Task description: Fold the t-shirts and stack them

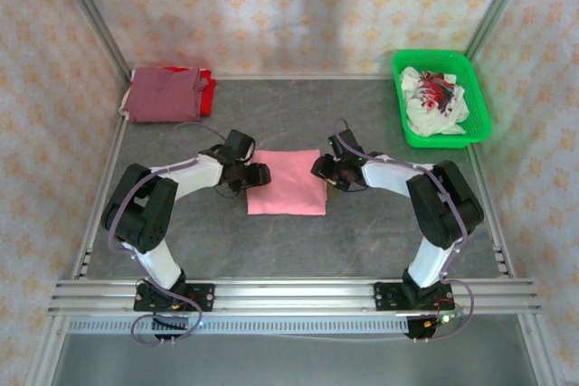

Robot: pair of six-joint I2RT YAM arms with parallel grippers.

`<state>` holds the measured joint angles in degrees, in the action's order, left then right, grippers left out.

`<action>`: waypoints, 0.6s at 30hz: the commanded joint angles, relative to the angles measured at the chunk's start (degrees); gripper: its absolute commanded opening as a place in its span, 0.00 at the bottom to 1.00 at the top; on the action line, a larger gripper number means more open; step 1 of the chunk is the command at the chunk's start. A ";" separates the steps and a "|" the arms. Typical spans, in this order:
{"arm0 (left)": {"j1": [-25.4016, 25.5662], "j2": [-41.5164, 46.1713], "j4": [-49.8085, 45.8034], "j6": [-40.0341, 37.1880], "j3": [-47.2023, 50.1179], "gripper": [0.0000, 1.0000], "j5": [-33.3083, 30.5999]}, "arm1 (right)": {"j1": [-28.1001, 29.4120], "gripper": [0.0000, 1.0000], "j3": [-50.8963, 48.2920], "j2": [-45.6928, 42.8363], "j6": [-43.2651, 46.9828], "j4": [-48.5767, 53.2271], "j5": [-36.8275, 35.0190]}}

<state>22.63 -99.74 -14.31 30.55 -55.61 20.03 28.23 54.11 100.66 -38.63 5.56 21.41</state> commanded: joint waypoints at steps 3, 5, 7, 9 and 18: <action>2.99 -2.83 4.39 2.58 -1.80 0.54 2.03 | 0.25 0.46 -1.11 1.30 -0.87 -3.66 1.28; 3.89 -3.97 4.59 2.91 -2.68 0.49 2.32 | 0.25 0.46 -1.11 1.54 -0.92 -4.18 1.53; 4.59 -4.95 5.29 3.39 -2.94 0.41 2.12 | 0.25 0.46 -1.16 1.79 -0.92 -4.73 1.77; 4.57 -5.28 6.90 3.99 -2.44 0.32 2.47 | 0.25 0.46 -1.13 1.86 -0.92 -5.05 2.04; 4.14 -4.05 6.18 2.97 -3.74 0.03 2.38 | 0.16 0.45 -0.52 0.63 -0.45 -5.65 2.75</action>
<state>26.92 -103.53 -8.99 34.15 -57.98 20.80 28.23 53.58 101.47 -38.98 1.02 23.62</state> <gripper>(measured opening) 0.084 0.454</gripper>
